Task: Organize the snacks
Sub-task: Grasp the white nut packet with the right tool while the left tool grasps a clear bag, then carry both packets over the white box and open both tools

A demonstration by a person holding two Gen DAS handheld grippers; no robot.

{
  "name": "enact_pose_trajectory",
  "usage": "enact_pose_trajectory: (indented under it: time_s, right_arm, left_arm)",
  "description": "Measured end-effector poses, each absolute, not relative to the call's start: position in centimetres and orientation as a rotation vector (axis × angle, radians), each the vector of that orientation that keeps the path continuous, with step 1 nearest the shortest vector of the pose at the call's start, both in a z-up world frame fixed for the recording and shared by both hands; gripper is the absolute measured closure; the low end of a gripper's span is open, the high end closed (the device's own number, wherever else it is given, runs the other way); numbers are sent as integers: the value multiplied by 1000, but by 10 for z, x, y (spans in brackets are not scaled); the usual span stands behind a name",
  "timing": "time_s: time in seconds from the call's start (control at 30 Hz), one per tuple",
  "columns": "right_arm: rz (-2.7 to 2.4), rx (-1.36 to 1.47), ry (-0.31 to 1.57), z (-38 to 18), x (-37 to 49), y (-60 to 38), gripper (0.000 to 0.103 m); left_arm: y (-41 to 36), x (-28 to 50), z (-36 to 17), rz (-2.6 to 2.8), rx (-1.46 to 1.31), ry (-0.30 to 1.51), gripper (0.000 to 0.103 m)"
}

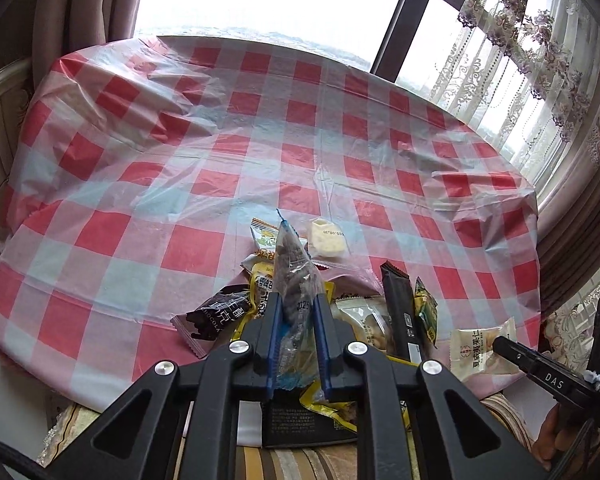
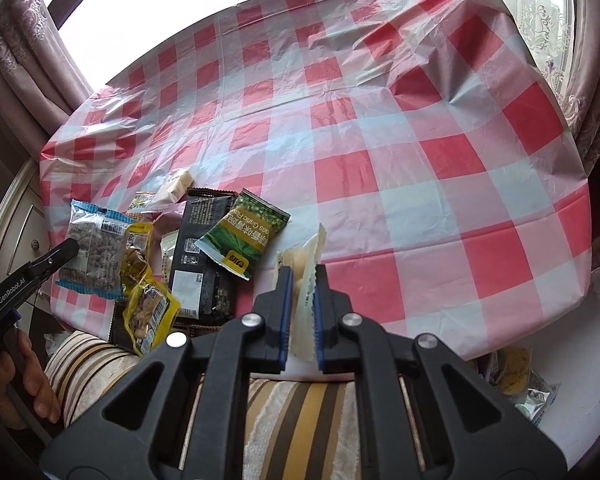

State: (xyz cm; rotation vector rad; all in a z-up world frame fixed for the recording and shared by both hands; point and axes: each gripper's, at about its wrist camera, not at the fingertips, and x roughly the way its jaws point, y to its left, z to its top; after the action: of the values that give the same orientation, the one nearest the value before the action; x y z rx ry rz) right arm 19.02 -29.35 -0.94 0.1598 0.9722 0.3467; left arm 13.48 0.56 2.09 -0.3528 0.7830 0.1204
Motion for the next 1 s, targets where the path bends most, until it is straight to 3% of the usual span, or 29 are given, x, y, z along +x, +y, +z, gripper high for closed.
enact_pose_trajectory:
  time_s: [0.57, 1.0]
  right_arm:
    - [337, 280, 908, 12, 179, -339, 91]
    - [217, 364, 859, 24, 159, -415, 91]
  left_arm:
    - [-23, 134, 46, 89, -293, 740, 87]
    - [-137, 161, 66, -182, -184, 752, 87]
